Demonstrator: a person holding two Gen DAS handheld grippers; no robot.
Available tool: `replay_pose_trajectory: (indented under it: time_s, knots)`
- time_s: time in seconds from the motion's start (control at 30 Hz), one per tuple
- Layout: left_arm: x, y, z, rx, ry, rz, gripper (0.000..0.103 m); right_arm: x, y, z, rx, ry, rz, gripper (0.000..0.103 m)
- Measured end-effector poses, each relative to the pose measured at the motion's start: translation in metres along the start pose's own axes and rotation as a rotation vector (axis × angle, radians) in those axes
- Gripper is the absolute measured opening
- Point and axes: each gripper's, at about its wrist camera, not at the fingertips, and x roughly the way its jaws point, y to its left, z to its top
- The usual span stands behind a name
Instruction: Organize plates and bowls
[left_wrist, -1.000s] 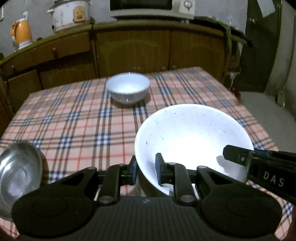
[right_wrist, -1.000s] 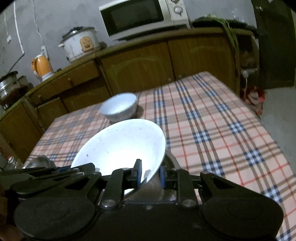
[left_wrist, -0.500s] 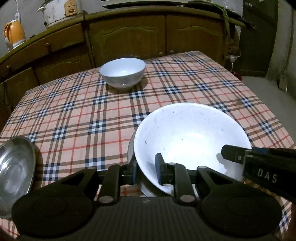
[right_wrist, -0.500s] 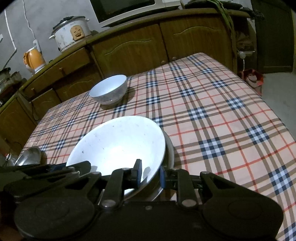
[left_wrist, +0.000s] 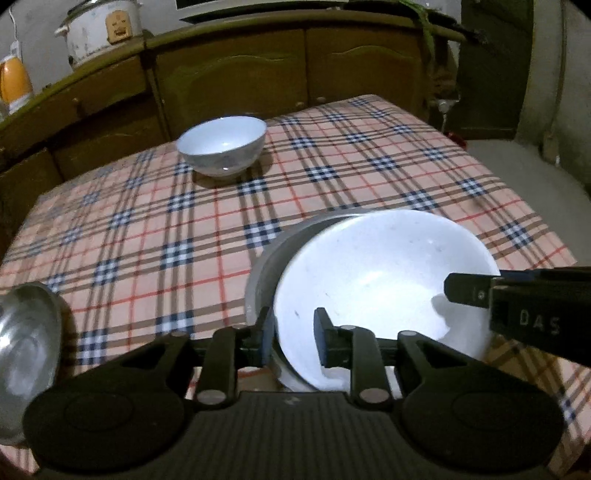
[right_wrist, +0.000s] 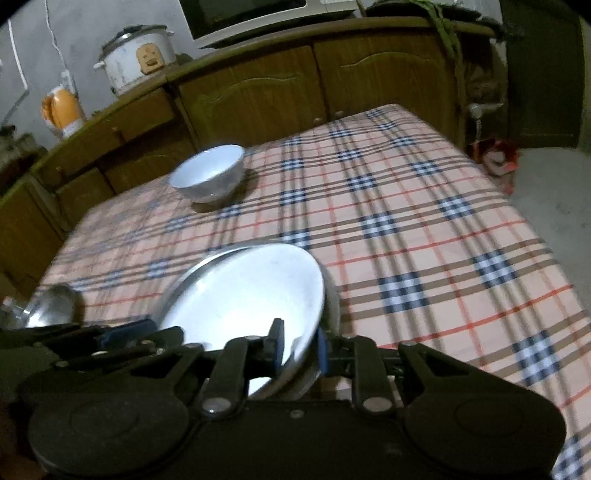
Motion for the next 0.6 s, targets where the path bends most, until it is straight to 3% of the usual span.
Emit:
replay_pose_trajectory:
  time_s: [0.3,0.33,0.43,0.6]
  knots:
    - [-0.007,0.013,0.003,-0.077,-0.028,-0.01,0.025,0.002,0.007,0.0,-0.056,0.011,-0.034,0.022]
    - [-0.008,0.016,0.004,-0.088,-0.032,-0.006,0.025,0.002,0.009,0.0,-0.067,0.007,-0.051,0.023]
    - [-0.009,0.025,0.006,-0.12,-0.037,0.006,0.025,-0.002,0.012,0.002,-0.11,-0.017,-0.096,0.039]
    - [-0.01,0.033,0.007,-0.153,-0.038,0.008,0.025,-0.015,0.0,0.006,-0.048,-0.076,-0.102,0.039]
